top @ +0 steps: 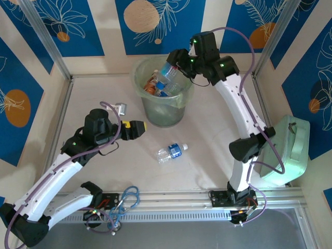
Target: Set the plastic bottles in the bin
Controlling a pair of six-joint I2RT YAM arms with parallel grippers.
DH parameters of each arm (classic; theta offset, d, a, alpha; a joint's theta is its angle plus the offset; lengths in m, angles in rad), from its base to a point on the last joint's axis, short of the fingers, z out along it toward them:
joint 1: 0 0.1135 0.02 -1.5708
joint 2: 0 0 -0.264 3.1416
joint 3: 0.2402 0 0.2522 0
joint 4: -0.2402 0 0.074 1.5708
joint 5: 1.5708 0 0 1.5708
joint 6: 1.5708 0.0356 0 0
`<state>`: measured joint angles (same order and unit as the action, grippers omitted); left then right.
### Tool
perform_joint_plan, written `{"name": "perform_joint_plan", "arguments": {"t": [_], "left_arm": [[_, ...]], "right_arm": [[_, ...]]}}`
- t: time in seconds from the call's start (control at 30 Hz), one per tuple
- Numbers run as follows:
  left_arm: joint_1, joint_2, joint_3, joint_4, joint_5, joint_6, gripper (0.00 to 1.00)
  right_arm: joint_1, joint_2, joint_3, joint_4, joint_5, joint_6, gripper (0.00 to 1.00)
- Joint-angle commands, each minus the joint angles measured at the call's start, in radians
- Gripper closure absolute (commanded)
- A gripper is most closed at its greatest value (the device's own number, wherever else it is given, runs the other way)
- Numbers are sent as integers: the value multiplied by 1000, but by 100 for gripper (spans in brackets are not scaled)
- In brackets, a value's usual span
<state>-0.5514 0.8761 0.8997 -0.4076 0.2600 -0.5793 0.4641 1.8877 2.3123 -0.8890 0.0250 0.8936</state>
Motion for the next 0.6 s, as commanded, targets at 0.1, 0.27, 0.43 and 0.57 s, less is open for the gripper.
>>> {"name": "perform_joint_plan", "arguments": {"t": [0.1, 0.27, 0.43, 0.57], "left_arm": [[7, -6, -50, -10, -22, 50, 14], [7, -9, -65, -8, -24, 54, 15], [7, -10, -68, -26, -22, 81, 11], [7, 1, -79, -21, -14, 97, 11]], "right_arm": [[11, 66, 44, -28, -30, 9, 42], [5, 140, 118, -52, -50, 18, 33], [16, 173, 184, -126, 4, -1, 18], [16, 136, 159, -114, 37, -7, 17]]}}
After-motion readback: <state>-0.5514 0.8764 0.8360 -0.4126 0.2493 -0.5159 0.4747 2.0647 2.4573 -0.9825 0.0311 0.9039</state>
